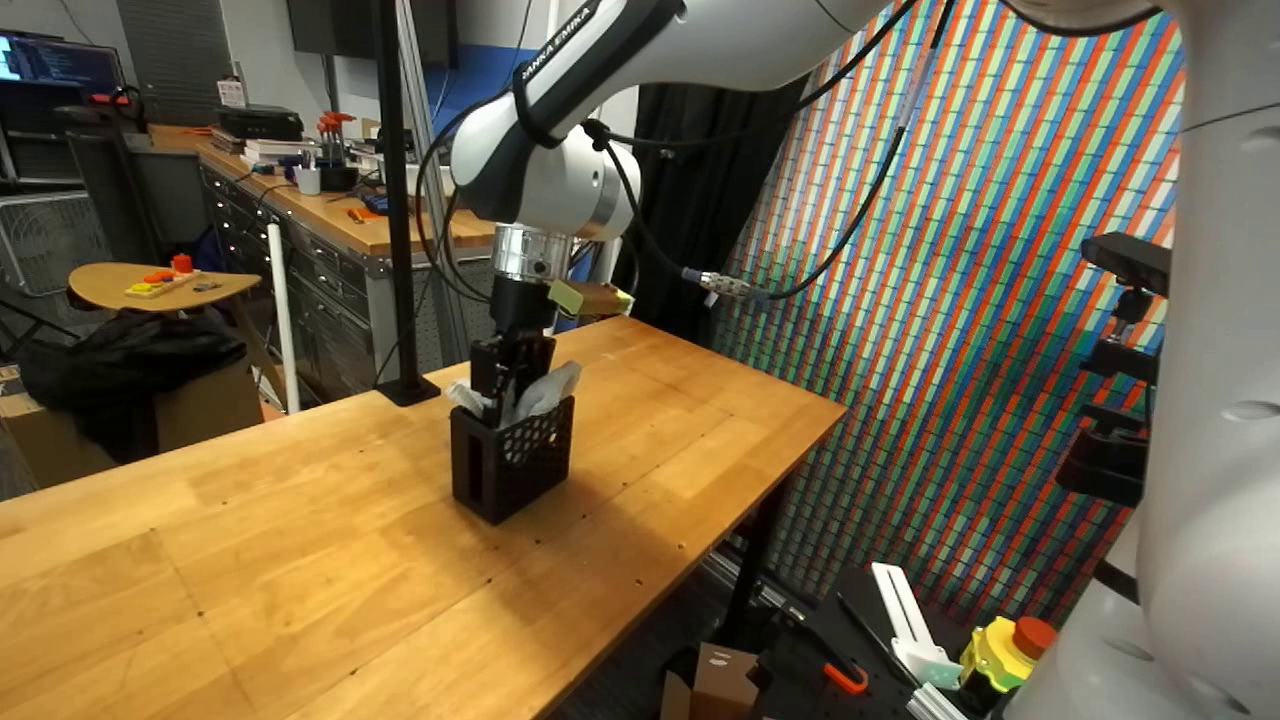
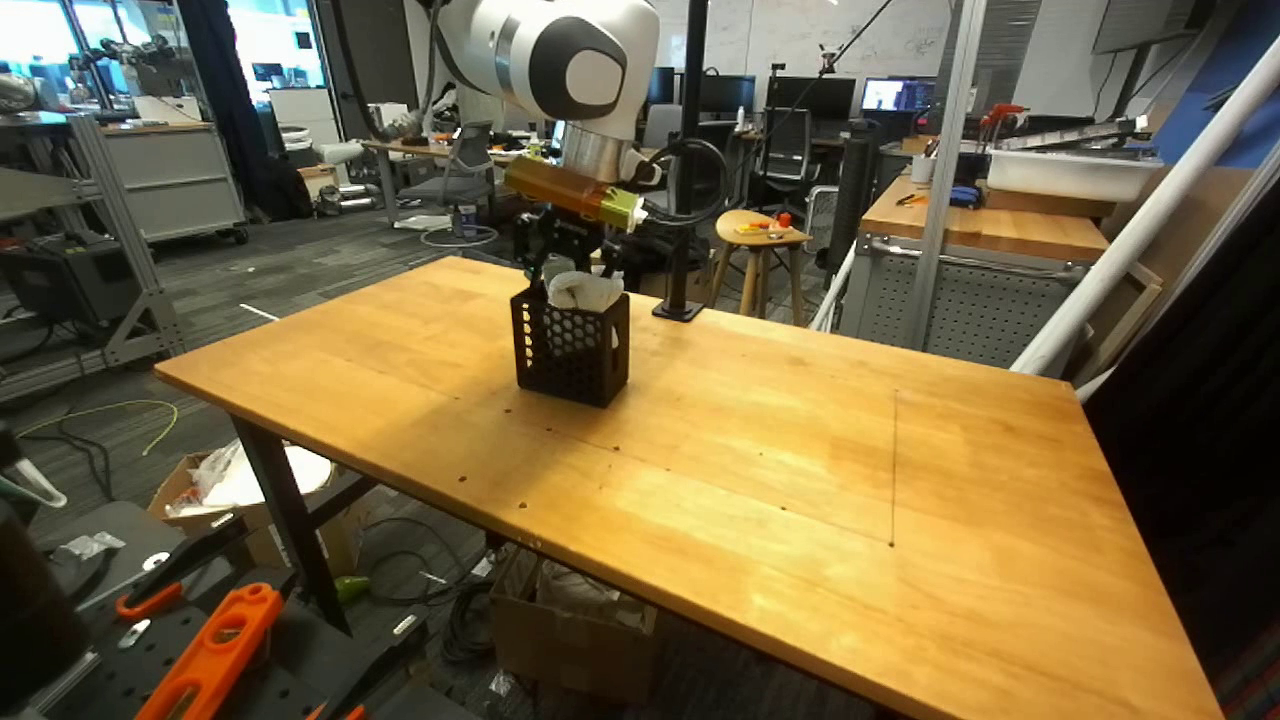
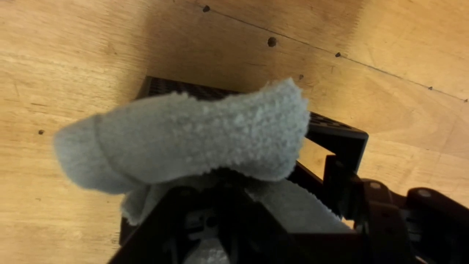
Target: Put the white towel in the black basket.
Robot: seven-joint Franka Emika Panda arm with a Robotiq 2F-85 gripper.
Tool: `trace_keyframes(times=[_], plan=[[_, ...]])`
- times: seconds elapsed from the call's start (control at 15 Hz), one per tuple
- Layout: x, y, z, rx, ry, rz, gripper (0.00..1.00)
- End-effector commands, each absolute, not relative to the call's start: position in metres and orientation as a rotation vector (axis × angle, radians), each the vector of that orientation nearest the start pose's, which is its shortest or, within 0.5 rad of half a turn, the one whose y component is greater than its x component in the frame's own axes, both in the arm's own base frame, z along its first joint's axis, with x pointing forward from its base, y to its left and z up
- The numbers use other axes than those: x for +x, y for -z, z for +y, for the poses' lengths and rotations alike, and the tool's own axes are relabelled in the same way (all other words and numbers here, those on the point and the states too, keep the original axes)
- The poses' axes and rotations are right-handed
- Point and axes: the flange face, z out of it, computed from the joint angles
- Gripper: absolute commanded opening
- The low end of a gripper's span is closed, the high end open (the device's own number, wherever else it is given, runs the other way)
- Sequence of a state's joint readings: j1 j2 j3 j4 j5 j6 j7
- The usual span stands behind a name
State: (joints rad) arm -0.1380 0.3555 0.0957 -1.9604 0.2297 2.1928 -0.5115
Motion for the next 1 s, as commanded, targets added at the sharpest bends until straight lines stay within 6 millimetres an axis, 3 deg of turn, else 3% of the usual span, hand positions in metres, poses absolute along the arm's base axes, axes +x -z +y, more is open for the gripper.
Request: trace_keyframes(times=[0.0,0.2,0.4,0.53,0.73,0.93], plan=[[0.597,-0.31,-0.012,-2.891,-0.075,-0.468,0.36],[0.596,-0.321,-0.007,-2.906,-0.065,-0.48,0.1],[0.593,-0.331,-0.002,-2.918,-0.054,-0.493,0.09],[0.59,-0.337,0.002,-2.924,-0.048,-0.498,0.16],[0.583,-0.349,0.008,-2.939,-0.037,-0.508,0.12],[0.575,-0.364,0.013,-2.967,-0.012,-0.519,0.02]])
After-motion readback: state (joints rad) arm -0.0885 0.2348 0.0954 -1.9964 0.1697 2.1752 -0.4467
